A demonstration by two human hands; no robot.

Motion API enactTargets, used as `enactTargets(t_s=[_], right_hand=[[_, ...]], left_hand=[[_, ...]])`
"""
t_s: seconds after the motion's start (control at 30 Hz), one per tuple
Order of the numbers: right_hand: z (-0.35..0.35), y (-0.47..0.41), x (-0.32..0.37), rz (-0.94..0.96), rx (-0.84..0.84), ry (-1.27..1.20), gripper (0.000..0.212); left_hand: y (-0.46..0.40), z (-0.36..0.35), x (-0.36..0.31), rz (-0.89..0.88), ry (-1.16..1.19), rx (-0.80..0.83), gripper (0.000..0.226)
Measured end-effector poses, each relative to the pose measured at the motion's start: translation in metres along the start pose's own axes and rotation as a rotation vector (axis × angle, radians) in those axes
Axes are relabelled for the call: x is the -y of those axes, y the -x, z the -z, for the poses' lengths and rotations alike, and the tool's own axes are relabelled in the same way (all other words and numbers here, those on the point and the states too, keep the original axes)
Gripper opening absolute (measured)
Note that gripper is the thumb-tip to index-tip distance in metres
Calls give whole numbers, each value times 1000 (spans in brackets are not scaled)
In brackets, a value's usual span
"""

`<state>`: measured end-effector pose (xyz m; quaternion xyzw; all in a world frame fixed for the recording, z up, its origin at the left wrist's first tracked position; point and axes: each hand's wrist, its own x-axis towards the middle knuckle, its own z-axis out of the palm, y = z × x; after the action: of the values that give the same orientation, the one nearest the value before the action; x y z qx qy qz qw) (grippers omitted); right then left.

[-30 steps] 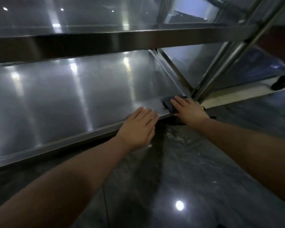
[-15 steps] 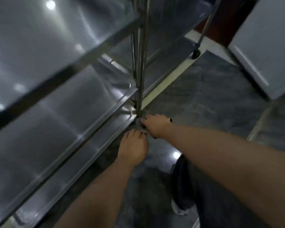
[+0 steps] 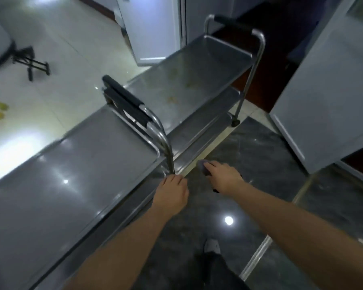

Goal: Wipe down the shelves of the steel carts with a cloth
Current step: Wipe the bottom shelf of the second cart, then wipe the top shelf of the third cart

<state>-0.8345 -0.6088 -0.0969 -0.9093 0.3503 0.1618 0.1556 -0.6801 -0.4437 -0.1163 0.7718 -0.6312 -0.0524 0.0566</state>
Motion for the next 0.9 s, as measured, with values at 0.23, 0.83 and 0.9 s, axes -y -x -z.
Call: enactTargets(t_s=[0.23, 0.83, 0.9], right_hand=[[76, -35, -41, 10, -60, -84, 51], [136, -234, 26, 166, 30, 83, 51], [135, -255, 30, 191, 33, 93, 54]], left_hand=[[-64, 60, 11, 53, -8, -112, 41], [-192, 76, 169, 196, 4, -28, 42], [-208, 76, 179, 214, -2, 0, 46]])
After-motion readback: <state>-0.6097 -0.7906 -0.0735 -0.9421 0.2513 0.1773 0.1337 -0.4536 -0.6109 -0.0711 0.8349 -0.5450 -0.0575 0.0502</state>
